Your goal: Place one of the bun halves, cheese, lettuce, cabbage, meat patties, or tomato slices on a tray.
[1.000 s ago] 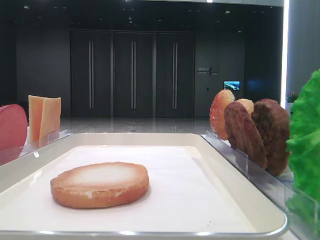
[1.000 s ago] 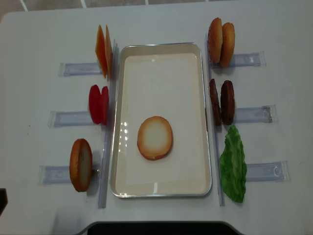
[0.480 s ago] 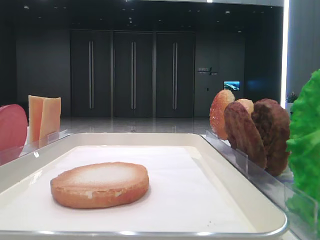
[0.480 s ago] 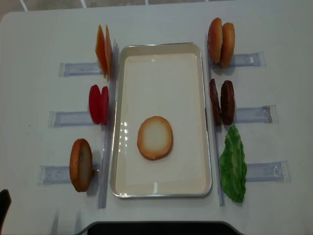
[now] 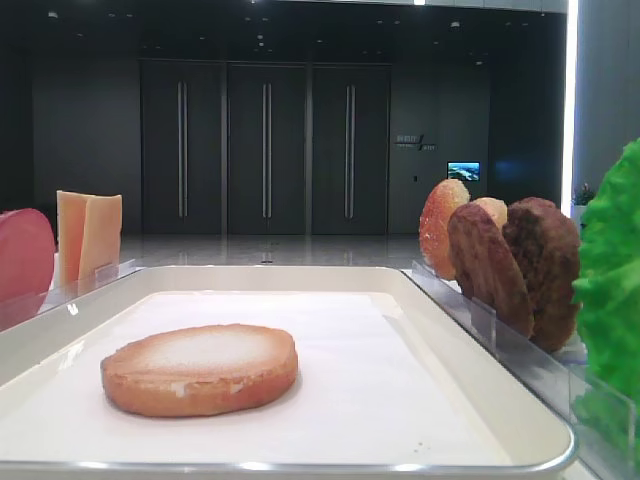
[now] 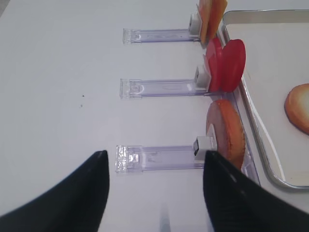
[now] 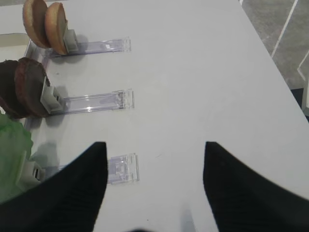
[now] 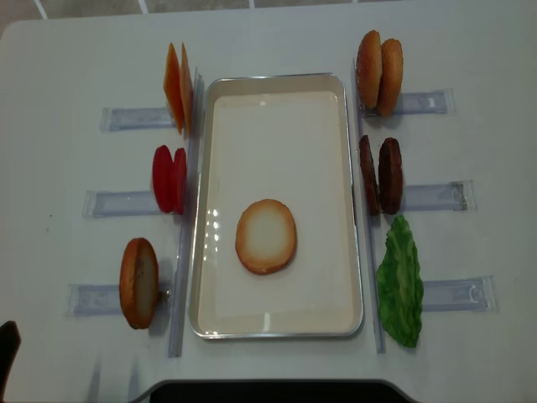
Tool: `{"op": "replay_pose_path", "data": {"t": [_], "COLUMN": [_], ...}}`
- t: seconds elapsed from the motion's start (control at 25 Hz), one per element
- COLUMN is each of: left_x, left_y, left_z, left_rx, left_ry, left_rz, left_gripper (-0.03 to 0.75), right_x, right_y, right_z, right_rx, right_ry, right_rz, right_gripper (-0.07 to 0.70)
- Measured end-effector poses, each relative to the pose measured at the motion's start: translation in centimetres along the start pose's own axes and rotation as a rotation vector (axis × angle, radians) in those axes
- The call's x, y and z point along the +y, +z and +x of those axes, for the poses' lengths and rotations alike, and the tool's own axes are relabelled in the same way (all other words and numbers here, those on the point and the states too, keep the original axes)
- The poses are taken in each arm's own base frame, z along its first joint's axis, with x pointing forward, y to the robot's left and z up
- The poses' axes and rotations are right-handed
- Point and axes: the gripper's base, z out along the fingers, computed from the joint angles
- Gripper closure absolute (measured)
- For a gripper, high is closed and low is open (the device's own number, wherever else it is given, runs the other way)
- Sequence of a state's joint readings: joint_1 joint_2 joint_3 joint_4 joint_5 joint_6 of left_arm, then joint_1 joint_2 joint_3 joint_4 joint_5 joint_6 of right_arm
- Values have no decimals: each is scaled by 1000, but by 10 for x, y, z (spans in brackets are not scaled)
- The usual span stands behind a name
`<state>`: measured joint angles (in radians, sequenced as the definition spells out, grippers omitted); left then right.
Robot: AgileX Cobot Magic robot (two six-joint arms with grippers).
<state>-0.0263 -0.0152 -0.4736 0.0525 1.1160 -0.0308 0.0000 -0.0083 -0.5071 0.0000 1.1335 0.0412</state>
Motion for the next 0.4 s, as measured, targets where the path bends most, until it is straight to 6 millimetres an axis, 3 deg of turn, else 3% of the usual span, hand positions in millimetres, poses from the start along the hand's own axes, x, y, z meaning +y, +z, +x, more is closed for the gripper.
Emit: {"op": "replay_pose_path", "data": {"t": [0.4], "left_x": [0], "left_y": [0], "left_z": [0], "left_rx": [-1], "left_ry": [3], "left_rz": [-1], "left_gripper": [244], "right_x": [0], "right_y": [0], "right_z": [0], "right_rx": [0], "right_ry": [0], "right_rz": [0], "right_gripper": [216]}}
